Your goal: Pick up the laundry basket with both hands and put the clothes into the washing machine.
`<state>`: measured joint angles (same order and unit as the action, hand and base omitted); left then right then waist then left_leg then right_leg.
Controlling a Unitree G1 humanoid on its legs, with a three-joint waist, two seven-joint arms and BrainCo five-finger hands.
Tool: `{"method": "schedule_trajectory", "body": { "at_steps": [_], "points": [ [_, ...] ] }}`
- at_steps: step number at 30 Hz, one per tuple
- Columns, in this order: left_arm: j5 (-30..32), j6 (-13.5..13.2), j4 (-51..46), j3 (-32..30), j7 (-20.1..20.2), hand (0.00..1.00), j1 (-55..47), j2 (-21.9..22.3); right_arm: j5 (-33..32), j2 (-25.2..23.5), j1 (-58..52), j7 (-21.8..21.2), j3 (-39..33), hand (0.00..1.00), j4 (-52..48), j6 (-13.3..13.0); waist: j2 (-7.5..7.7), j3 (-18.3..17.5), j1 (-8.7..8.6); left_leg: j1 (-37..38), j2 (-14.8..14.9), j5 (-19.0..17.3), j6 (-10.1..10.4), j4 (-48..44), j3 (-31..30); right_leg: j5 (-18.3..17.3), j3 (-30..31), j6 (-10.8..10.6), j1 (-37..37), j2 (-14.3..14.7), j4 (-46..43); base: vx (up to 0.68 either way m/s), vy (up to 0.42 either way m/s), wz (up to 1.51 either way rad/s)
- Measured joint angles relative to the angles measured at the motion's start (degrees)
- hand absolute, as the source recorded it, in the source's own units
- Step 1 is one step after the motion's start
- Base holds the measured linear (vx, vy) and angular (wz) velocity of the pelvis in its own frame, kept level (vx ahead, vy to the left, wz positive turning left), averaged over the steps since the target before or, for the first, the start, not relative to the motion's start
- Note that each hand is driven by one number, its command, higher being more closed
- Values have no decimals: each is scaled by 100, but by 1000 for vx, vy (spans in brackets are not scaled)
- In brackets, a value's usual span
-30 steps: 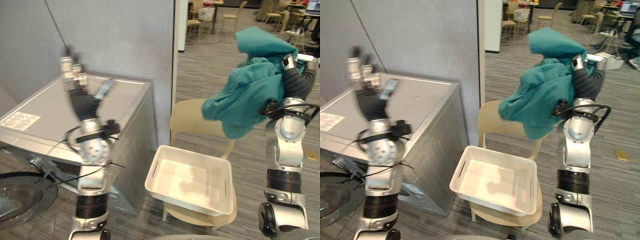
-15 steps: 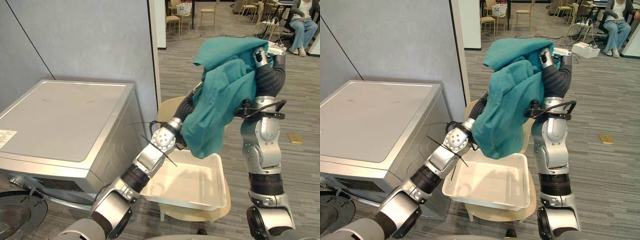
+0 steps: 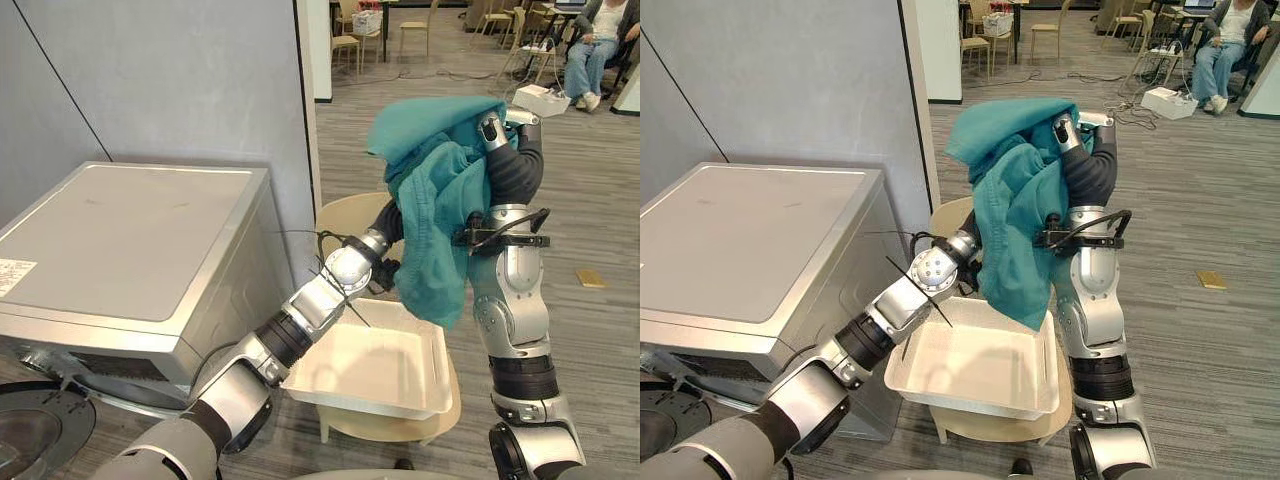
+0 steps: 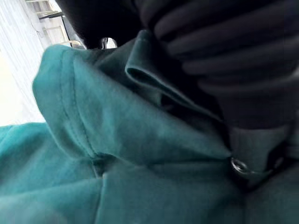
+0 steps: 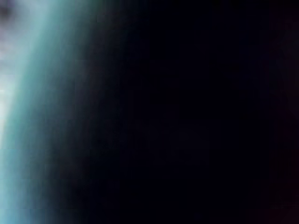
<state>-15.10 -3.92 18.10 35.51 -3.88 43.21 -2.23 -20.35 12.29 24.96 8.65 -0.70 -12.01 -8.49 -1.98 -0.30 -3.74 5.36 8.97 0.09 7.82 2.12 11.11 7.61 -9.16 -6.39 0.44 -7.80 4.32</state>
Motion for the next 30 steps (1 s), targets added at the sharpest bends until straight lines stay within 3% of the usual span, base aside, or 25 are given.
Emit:
{"method": "schedule_trajectory", "body": {
  "at_steps": [15, 16, 23, 28, 30],
  "points": [
    [12, -1, -19, 12, 19, 100, 54, 46, 8, -24, -266, 9, -22, 100, -66, -8, 3, -2, -22, -9, 1, 0, 0, -4, 5, 1, 9, -1, -7, 4, 1, 0, 0, 0],
    [12, 1, -18, 12, 20, 100, 53, 58, 8, -29, -274, 9, -35, 0, -70, -10, 3, -2, -23, -8, 2, 0, 0, -5, 5, 2, 11, -1, -7, 5, 1, 0, 0, 0],
    [12, 49, -21, -106, 30, 100, 9, 99, -14, -57, -862, -67, -382, 0, -291, -3, 5, -1, -7, -3, 5, -1, 0, -2, 14, 2, 27, -1, -8, 11, 0, 0, 0, 0],
    [29, 73, -678, -1112, 82, 100, -465, -98, -51, -34, -1338, -83, -1531, 0, -292, 9, 5, 0, -17, 28, 14, -4, 3, 2, 53, 2, 88, -1, -10, 31, 0, 0, 0, -6],
    [212, 29, -1162, -1893, 1, 100, -831, -482, -50, 111, -1580, 23, -2277, 0, -292, 3, 4, 0, -44, 53, 22, -9, 1, 0, 115, 2, 152, 0, -32, 47, -2, -14, -3, -14]
  ]
}}
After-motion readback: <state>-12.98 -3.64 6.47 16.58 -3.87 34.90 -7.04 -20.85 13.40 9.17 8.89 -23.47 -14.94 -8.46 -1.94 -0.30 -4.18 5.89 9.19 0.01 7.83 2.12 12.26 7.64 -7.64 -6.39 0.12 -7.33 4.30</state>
